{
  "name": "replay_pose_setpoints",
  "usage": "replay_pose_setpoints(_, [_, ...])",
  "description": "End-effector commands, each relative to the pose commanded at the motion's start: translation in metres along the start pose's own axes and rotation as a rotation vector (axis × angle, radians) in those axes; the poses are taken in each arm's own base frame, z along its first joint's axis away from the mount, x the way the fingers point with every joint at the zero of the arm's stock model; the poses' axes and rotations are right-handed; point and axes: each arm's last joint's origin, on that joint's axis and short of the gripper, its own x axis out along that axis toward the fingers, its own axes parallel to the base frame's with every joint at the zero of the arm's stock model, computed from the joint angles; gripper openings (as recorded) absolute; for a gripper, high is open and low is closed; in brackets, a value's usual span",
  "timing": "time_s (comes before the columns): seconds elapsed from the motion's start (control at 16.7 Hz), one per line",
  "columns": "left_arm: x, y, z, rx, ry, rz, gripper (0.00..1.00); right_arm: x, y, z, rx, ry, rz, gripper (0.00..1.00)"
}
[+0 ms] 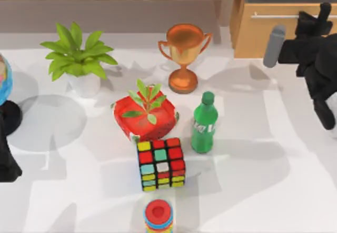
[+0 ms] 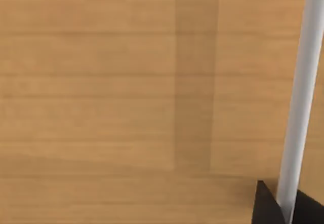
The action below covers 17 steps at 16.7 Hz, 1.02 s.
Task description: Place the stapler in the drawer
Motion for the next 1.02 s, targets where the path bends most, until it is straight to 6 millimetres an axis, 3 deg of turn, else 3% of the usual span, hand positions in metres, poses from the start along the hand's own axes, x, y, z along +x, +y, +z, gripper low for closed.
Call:
replay_pose_setpoints(0.24, [0.000,0.000,0.000,0.000,0.000,0.000,1.00,0.028,-0.002,-0.001,0.002,0.000,-0.002,0.00])
replay_pose_setpoints(0.54, [0.000,0.000,0.000,0.000,0.000,0.000,1.00,0.031,-0.001,-0.001,0.002,0.000,0.001,0.00])
replay_pose_setpoints(1.02, [0.000,0.000,0.000,0.000,0.000,0.000,1.00,0.031,-0.001,-0.001,0.002,0.000,0.001,0.60])
